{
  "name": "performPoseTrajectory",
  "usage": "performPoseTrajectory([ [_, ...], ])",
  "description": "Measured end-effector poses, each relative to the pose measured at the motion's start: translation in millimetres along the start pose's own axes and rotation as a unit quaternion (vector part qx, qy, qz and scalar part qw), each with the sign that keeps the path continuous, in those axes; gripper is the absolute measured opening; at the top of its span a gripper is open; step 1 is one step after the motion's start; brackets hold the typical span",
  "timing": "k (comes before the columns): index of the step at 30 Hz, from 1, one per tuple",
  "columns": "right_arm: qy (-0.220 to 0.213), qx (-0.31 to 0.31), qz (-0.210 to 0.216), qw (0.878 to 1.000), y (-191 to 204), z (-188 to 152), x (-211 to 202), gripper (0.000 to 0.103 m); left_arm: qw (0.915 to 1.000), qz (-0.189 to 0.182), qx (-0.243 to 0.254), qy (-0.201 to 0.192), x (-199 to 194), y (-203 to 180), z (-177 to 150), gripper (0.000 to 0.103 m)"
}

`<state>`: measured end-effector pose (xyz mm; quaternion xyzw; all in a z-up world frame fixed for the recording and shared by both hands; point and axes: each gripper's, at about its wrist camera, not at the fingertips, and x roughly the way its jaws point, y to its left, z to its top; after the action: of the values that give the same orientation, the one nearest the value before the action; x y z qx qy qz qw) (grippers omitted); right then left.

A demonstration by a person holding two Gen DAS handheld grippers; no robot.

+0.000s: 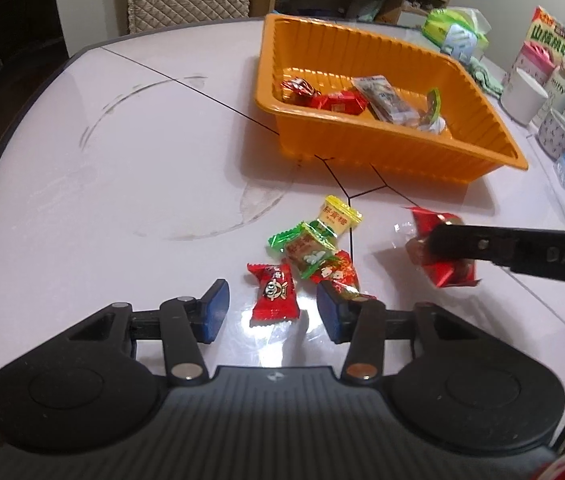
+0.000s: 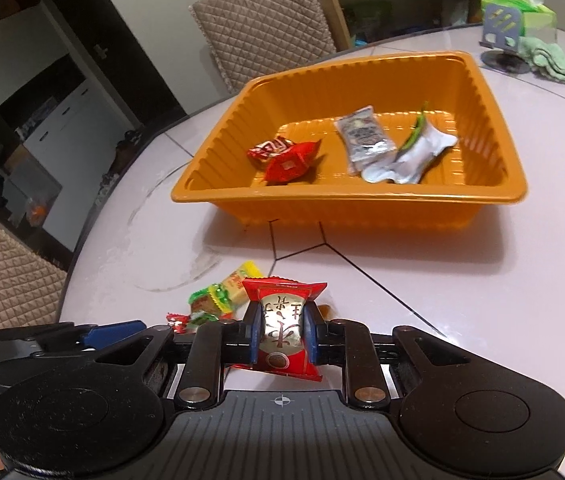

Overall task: Organize snacks
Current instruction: 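Grasp the red-white candy with the right tool while the left tool grasps a red candy, then grasp the red candy with the left tool and lift it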

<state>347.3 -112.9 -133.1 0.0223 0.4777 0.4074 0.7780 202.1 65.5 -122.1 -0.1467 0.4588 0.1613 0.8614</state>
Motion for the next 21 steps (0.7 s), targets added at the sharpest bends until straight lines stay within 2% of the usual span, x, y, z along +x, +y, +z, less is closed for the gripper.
performPoseTrajectory([
  [5, -0.004, 0.007, -0.004, 1.000, -6, 0, -6, 0.022, 0.9999, 0.003, 0.010, 0.008, 11, -2, 1, 0.036],
  [13, -0.005, 0.010, -0.007, 1.000, -8, -1, -8, 0.022, 0.9999, -0.002, 0.007, 0.007, 16, 2, 3, 0.021],
  [21, -0.006, 0.006, -0.003, 1.000, -8, -2, -11, 0.022, 1.0000, -0.006, 0.001, 0.008, 10, 8, -3, 0.018],
])
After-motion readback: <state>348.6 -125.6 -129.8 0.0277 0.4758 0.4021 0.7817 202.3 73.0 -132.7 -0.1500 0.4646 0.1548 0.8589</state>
